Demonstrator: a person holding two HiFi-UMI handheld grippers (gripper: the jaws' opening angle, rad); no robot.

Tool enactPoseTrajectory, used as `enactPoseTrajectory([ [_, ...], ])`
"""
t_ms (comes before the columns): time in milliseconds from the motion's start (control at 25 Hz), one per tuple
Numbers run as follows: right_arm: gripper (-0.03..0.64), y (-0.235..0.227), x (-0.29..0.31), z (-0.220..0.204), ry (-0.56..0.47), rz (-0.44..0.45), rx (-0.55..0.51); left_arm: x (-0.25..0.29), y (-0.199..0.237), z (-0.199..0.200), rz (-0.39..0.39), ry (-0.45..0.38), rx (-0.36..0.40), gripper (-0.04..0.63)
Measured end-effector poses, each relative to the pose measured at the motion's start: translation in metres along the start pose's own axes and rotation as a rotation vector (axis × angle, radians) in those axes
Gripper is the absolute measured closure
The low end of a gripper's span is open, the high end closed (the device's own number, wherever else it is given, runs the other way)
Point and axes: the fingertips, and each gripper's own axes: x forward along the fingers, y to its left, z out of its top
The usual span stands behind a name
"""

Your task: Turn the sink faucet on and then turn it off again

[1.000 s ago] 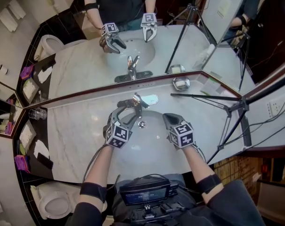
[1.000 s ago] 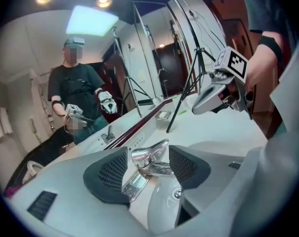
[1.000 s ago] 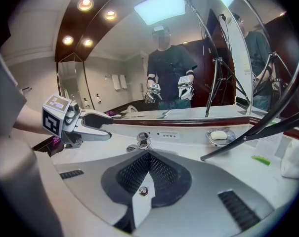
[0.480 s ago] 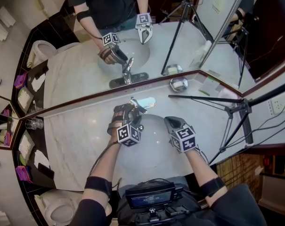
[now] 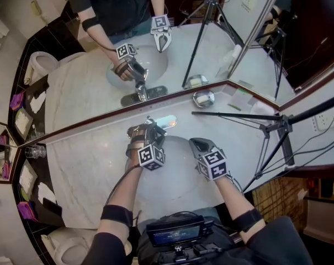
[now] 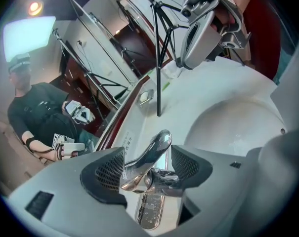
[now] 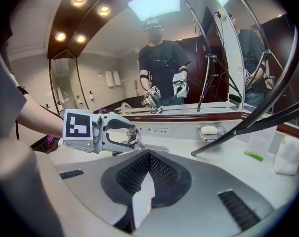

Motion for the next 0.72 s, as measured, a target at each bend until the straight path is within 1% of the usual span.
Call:
enactPoseTrajectory([
  [200, 0.598, -0.002, 0.000, 0.002, -0.004, -0.001, 0.002, 0.004, 0.008, 0.002, 0.013, 0.003, -0.042, 0.301],
  [480, 0.598, 0.003, 0.004, 0.000, -0.001, 0.009, 0.009, 0.000, 0.020, 0.004, 0.034, -0.023, -0.095, 0.316],
  [640, 0.598, 0.004, 0.003, -0.001, 0.000, 0.011, 0.009, -0.007, 0.026, 0.007, 0.058, -0.022, -0.149, 0.330],
  [720, 0.598, 0.002, 0.003, -0.002, 0.002, 0.008, 0.011, -0.004, 0.024, 0.004, 0.046, -0.023, -0.152, 0.330],
])
